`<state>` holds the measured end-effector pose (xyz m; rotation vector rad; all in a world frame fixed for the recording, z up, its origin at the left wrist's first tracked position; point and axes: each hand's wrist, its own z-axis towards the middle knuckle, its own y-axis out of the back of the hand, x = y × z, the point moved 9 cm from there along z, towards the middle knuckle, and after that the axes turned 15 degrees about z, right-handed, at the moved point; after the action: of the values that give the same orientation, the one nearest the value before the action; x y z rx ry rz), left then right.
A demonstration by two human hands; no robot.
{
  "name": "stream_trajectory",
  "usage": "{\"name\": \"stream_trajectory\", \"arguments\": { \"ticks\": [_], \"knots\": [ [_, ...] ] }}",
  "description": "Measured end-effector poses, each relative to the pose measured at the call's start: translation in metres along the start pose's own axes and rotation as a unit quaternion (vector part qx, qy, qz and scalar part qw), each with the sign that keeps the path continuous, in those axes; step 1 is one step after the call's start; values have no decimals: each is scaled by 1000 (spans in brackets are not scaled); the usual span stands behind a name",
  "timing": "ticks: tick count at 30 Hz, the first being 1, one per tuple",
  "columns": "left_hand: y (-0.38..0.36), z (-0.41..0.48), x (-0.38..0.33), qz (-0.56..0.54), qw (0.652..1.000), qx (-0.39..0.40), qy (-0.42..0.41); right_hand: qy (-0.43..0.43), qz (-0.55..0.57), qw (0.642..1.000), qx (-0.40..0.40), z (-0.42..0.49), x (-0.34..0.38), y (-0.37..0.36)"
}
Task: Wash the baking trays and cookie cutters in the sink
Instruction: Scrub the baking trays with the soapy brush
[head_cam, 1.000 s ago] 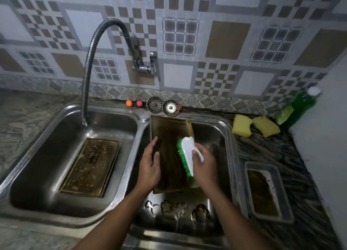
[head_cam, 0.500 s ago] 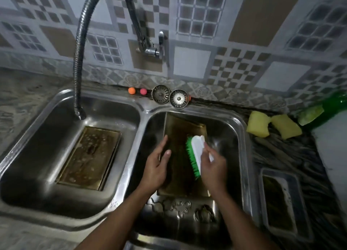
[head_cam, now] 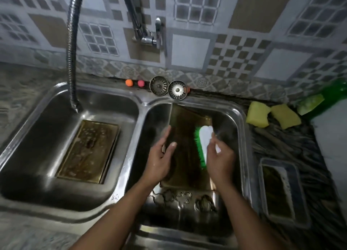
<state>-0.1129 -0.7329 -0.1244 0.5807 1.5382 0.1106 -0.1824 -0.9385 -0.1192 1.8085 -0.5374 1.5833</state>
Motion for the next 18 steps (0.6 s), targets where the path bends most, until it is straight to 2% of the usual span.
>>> {"name": "stream_trajectory", "arguments": {
  "ticks": [3,8,10,12,15,18],
  "knots": [
    [-15,-9,-6,-3,999,35,-11,5,21,1000,-20,19,23,-14],
    [1,5,-15,-15,1000,-4,-8,51,31,990,124,-20,51,-57],
    [15,10,-13,-27,999,-43,6,52,29,988,142,-36,45,-47],
    [22,9,-10,-29,998,-57,9,32,14,993,115,-35,33,-28],
    [13,1,-9,-16,999,-23,-16,0,6,1000,25,-4,20,-8],
    [-5,-6,-14,-2,999,15,-28,20,-1,1000,-24,26,37,-17]
  ]
}}
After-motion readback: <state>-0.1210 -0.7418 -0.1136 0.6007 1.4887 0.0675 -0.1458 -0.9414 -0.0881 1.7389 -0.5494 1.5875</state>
